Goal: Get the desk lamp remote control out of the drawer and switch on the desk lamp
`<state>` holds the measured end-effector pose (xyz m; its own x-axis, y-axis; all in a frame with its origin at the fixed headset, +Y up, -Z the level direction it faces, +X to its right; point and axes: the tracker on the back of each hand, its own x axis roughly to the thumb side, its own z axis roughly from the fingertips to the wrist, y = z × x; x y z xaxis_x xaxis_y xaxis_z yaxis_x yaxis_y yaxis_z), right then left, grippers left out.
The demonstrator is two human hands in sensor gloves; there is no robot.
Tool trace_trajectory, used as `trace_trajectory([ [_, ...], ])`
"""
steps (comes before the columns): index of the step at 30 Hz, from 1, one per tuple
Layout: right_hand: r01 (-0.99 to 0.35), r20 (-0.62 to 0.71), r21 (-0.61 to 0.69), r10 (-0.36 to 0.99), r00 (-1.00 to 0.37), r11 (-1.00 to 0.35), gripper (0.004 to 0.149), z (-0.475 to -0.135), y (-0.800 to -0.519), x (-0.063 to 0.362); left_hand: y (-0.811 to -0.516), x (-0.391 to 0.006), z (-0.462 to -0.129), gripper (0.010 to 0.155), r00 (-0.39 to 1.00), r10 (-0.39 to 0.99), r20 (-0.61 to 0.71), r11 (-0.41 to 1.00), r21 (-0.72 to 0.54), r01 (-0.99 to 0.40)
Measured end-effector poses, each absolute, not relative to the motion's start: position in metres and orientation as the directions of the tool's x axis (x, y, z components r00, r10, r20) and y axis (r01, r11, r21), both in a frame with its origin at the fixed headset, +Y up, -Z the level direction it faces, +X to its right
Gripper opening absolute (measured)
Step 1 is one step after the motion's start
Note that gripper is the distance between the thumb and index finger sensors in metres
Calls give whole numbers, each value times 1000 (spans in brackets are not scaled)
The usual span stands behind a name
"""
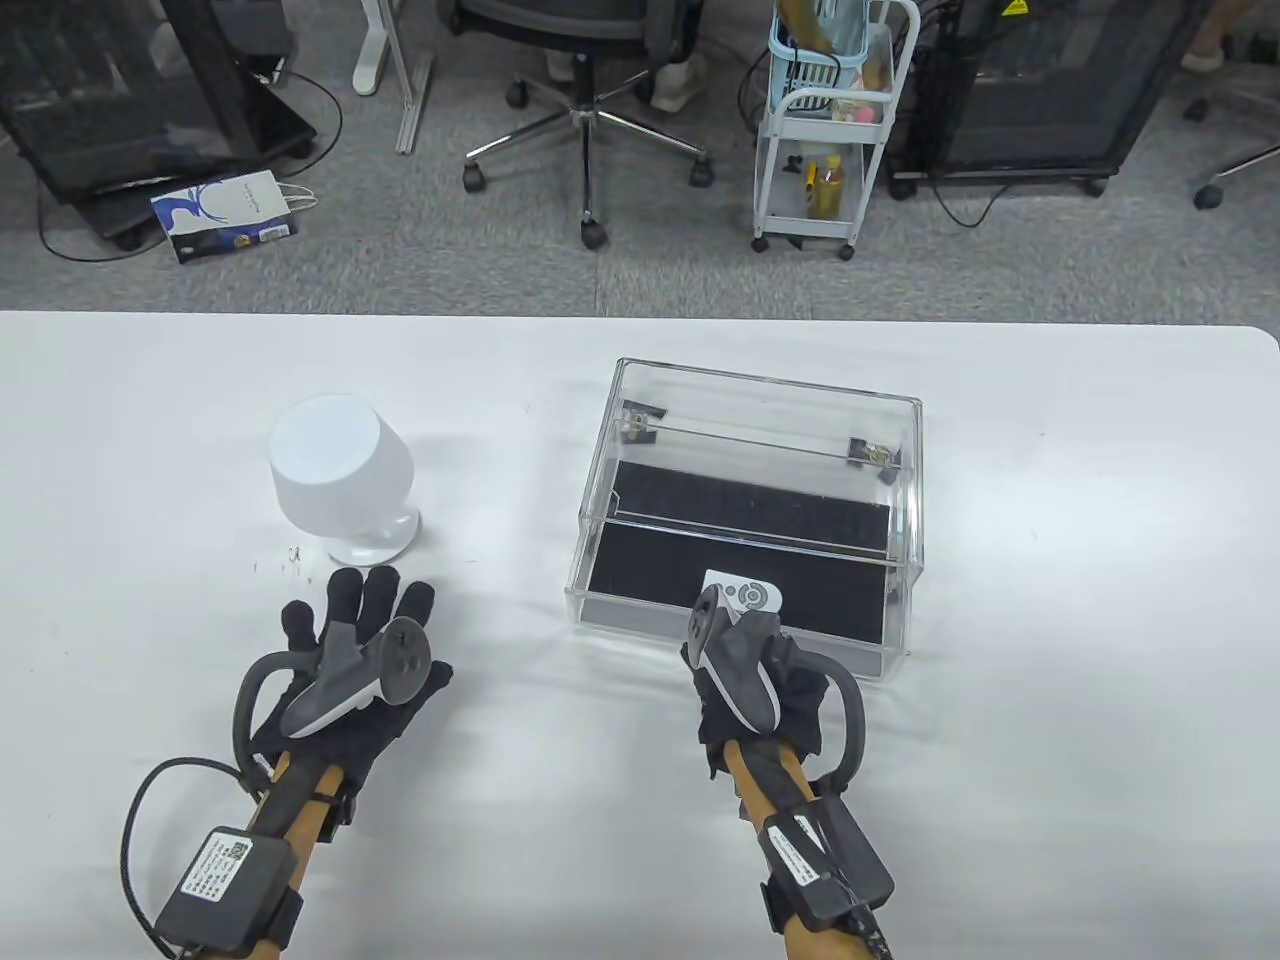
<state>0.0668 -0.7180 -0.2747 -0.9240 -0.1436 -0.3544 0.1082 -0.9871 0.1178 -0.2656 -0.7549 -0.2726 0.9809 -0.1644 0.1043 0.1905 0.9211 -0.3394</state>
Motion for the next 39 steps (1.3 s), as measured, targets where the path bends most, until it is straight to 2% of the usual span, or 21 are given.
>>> trace_trajectory([
  [3,79,-299,-19,-70,-952,-997,71,-272,-689,67,-756,-260,-272,76,975,-183,125,916,-337,215],
  [6,1,-236,-101,23,-972,-995,69,-274,-675,71,-757,-255,-272,76,971,-195,139,913,-336,232],
  [11,-137,-306,35,120,-944,-990,72,-291,-687,85,-757,-254,-271,76,968,-205,146,910,-335,243],
  [17,-200,-382,182,118,-917,-963,74,-310,-715,97,-758,-257,-272,76,971,-199,135,906,-352,235],
  [22,-267,-423,223,154,-893,-937,74,-315,-732,103,-760,-260,-272,76,971,-203,129,900,-365,237],
  [39,-190,-377,259,82,-923,-947,71,-313,-737,99,-762,-269,-275,75,975,-202,90,888,-403,221],
])
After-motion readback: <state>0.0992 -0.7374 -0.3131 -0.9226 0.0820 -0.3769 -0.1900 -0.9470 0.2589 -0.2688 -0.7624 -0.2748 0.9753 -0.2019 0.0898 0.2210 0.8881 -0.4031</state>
